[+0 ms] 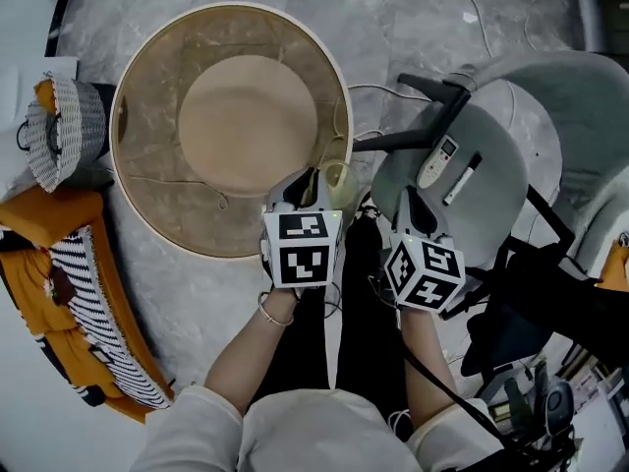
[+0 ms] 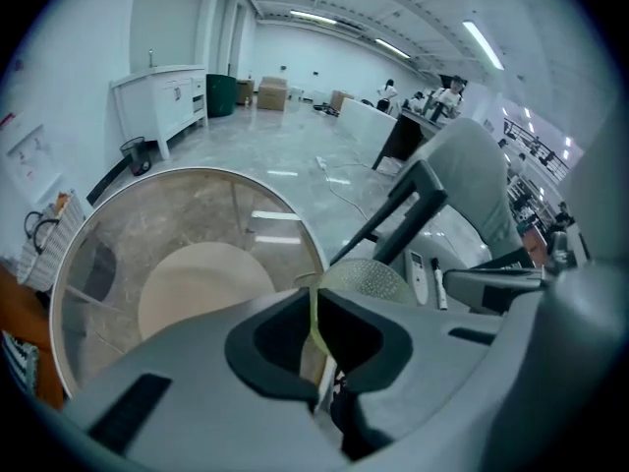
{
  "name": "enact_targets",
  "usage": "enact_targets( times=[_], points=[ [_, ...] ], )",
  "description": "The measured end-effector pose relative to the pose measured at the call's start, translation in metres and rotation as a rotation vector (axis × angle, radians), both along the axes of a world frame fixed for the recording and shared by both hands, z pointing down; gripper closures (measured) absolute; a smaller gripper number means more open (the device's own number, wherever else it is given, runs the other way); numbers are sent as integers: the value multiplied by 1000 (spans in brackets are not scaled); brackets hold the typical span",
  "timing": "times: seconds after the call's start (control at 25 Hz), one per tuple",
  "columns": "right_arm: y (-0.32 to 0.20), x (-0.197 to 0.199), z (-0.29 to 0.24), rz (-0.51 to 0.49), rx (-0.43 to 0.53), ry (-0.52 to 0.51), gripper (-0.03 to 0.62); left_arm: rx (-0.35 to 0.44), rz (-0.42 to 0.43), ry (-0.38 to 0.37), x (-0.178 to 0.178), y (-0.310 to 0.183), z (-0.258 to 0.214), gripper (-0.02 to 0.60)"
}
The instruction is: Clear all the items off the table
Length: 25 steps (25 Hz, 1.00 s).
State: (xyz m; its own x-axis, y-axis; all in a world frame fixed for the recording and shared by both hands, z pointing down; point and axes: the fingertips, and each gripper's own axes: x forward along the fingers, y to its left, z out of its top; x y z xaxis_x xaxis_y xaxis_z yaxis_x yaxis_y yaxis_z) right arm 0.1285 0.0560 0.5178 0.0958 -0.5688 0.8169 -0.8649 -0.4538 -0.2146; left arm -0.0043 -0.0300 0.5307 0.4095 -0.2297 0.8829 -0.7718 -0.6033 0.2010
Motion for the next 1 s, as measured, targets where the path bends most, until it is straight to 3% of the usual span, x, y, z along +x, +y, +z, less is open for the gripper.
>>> enact_targets(
  times=[0.2,0.36,1.0],
  points=[
    [51,43,0,192,6,3,569,-9,209,19,63,42,-8,551],
    [94,83,5,309,8,2,569,0,329,38,117,78,-13,551],
    [240,194,15,590,12,-20,569,6,632,20,279,211,0,551]
  ],
)
